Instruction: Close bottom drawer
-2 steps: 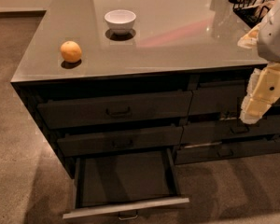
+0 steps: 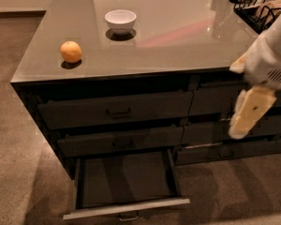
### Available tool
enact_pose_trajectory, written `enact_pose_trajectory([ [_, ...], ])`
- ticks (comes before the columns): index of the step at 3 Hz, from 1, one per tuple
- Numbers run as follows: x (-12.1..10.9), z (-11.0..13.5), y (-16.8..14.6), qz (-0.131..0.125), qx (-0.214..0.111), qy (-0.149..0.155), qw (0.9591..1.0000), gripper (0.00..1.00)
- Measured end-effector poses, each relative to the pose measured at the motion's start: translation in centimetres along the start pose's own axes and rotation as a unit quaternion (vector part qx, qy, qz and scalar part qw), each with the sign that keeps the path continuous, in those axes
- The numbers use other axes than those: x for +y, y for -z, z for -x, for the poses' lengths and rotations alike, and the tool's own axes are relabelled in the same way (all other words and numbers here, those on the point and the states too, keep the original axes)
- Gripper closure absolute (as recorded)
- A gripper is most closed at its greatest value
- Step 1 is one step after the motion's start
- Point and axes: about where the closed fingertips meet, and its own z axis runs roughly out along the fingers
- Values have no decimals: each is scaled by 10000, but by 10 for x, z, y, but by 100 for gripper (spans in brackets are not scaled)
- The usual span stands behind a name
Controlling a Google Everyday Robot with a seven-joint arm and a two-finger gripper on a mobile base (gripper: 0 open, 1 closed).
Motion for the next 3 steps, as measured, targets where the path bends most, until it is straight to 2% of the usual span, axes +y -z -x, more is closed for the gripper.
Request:
enact_pose_trajectory([
  [1,19,-21,-99,554,-66,-280,9980,0],
  [2,32,-36,-165,736,-582,-290,9952,0],
  [3,31,-35,-160,716,-527,-272,9957,0],
])
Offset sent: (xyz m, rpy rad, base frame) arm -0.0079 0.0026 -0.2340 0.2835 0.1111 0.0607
